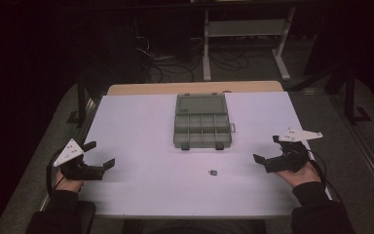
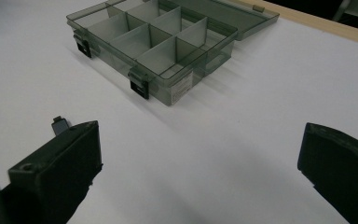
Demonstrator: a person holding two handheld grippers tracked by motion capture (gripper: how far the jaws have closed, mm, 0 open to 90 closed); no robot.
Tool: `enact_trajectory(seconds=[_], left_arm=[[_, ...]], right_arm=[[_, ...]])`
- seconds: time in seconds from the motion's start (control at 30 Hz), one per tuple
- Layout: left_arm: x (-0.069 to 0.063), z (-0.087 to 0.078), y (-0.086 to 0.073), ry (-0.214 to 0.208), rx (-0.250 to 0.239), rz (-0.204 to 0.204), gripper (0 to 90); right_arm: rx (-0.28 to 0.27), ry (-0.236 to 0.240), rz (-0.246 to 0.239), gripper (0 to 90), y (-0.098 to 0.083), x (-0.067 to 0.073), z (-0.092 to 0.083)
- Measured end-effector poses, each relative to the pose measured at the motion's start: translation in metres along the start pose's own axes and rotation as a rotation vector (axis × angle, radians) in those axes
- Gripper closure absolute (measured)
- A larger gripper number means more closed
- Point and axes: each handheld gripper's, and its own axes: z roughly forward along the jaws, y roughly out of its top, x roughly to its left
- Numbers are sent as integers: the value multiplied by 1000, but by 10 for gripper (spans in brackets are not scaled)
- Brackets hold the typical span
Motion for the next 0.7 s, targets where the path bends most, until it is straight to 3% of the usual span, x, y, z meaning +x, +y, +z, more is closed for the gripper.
enact_trajectory(seconds=[0.7], left_arm=[[0, 0, 0, -2, -1, 0, 0]], right_arm=[[14, 19, -6, 0, 0, 1, 1]])
